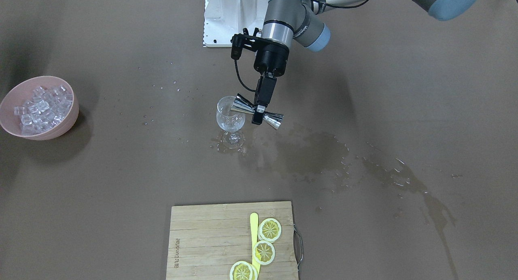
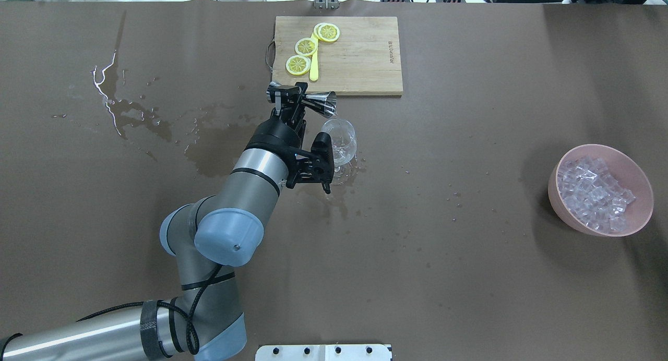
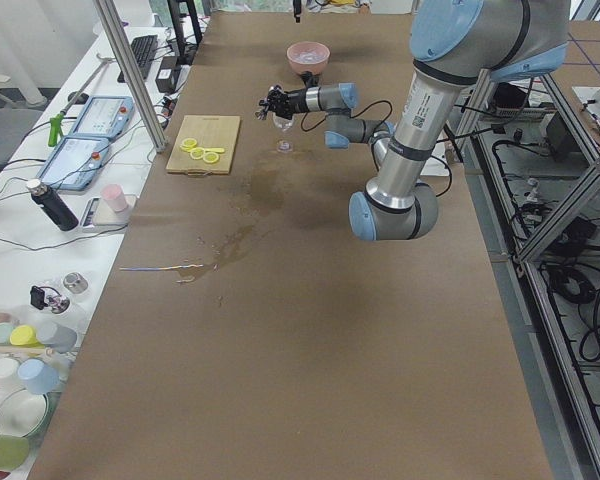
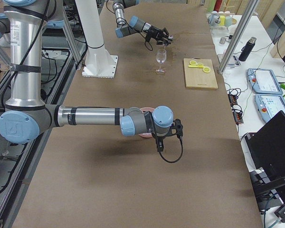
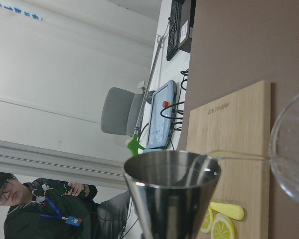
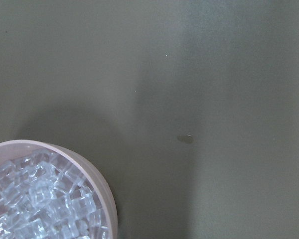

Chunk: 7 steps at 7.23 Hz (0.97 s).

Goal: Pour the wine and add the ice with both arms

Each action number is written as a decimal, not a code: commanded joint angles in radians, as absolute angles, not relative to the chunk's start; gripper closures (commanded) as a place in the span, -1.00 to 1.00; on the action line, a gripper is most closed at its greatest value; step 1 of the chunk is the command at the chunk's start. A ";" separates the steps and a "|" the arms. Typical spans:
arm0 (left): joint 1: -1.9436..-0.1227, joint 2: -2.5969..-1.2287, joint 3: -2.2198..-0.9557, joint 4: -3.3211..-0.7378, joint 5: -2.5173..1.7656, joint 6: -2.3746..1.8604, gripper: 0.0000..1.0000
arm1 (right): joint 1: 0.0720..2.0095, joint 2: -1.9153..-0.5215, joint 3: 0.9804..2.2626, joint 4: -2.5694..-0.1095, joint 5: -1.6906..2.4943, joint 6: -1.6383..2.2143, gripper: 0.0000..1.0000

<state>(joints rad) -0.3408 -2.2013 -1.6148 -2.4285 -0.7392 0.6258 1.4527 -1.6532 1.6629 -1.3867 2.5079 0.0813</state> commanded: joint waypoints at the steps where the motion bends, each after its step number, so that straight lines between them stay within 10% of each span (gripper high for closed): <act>1: -0.328 -2.197 -1.626 -2.419 -0.698 0.682 1.00 | 1.453 -1.652 1.663 -1.387 2.508 0.081 -1.00; 7: -0.285 -2.210 -1.655 -2.343 -0.614 0.836 1.00 | 1.453 -1.648 1.631 -1.387 2.508 0.078 -1.00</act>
<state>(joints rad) -0.2912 -2.2029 -1.6364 -2.3666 -0.6176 0.7970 1.4527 -1.6497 1.6421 -1.3867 2.5081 0.0799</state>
